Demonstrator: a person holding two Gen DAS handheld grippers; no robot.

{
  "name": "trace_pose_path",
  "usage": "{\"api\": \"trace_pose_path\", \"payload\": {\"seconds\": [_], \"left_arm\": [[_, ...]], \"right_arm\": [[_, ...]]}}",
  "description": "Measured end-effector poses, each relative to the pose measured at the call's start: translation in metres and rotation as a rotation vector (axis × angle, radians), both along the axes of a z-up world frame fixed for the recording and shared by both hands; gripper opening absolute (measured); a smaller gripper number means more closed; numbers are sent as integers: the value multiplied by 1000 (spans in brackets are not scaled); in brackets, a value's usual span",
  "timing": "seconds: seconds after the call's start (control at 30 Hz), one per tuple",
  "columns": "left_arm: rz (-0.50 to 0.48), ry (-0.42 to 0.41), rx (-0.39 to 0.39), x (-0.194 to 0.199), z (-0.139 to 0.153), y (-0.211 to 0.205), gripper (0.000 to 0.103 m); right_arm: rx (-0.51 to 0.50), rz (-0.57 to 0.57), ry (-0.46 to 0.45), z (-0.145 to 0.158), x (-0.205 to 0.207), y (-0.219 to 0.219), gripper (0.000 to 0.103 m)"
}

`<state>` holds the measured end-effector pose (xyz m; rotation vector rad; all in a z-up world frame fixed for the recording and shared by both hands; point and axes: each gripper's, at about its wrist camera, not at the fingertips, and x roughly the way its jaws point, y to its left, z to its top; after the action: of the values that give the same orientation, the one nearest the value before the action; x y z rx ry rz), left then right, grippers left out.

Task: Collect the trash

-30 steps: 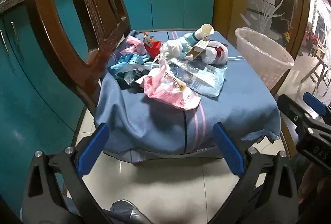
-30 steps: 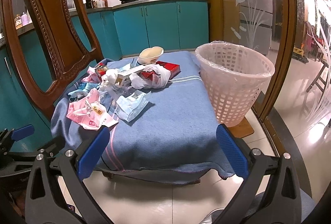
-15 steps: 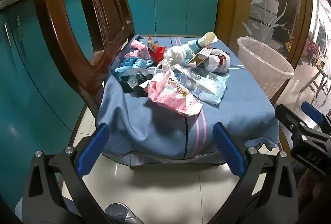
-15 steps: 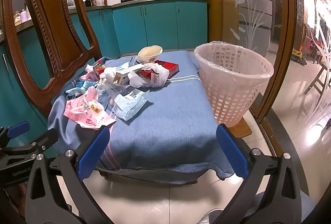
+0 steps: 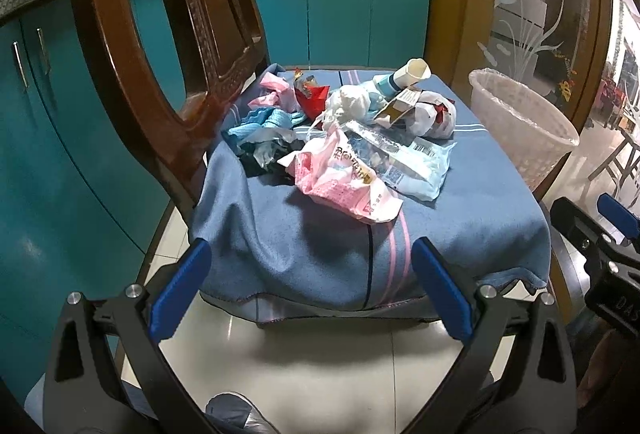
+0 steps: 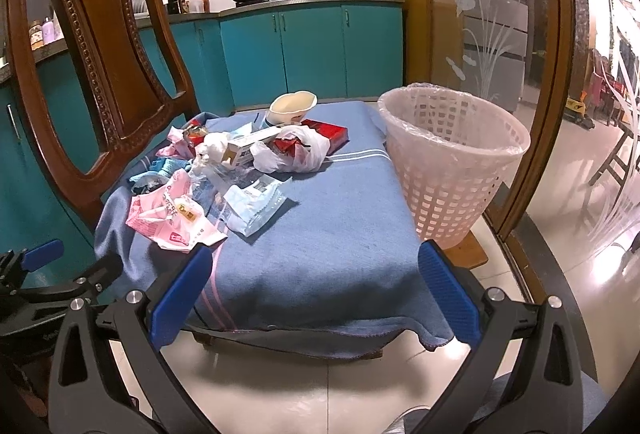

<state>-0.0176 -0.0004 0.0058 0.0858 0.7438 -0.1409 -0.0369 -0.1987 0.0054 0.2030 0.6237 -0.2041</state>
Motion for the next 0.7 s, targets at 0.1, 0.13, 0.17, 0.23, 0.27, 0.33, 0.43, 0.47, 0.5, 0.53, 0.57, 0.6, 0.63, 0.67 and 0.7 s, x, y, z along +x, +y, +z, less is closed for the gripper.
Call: {"api": "trace_pose_path", "payload": {"seconds": [0.1, 0.13, 0.17, 0.23, 0.27, 0.33, 0.43, 0.47, 0.5, 0.53, 0.57, 0.6, 0.63, 0.67, 0.7], "left_arm": [[-10, -2, 7, -1, -1, -3, 100], [-12, 0, 9, -1, -1, -3, 100], [-11, 1, 8, -2, -2, -3, 100], [-11, 4, 2, -1, -3, -3, 100], [-9, 4, 1, -1, -3, -2, 100], [-7, 7, 1, 0, -4, -2, 100], [-2, 8, -1, 0, -5, -2, 100], [0, 10, -7, 0, -5, -1, 100], [1, 10, -10, 0, -6, -1, 100], [2, 10, -12, 0, -5, -1, 100], [4, 11, -20, 0, -6, 0, 100], [7, 12, -24, 0, -6, 1, 100], [9, 13, -28, 0, -6, 1, 100], [10, 18, -33, 0, -7, 2, 100], [9, 22, -37, 1, -8, 2, 100]], "right_arm": [[-5, 5, 2, 0, 0, 1, 100], [-5, 6, 2, 0, 1, 1, 101], [-4, 8, 3, 0, 1, 2, 101], [-4, 10, 0, 0, 0, 2, 100], [-6, 13, -1, 1, 0, 3, 101], [-8, 16, 0, 1, 0, 4, 101], [-4, 21, 2, 0, 1, 4, 100], [-3, 21, 2, 0, 1, 4, 100], [-3, 22, 2, 0, 1, 4, 101], [-4, 23, 1, 0, 1, 4, 100], [-4, 24, 2, 0, 1, 4, 100], [-3, 23, 2, 0, 1, 4, 100], [-2, 23, 1, 0, 1, 4, 100], [-1, 24, 2, 0, 1, 4, 100], [-1, 25, 2, 0, 1, 4, 101]]}}
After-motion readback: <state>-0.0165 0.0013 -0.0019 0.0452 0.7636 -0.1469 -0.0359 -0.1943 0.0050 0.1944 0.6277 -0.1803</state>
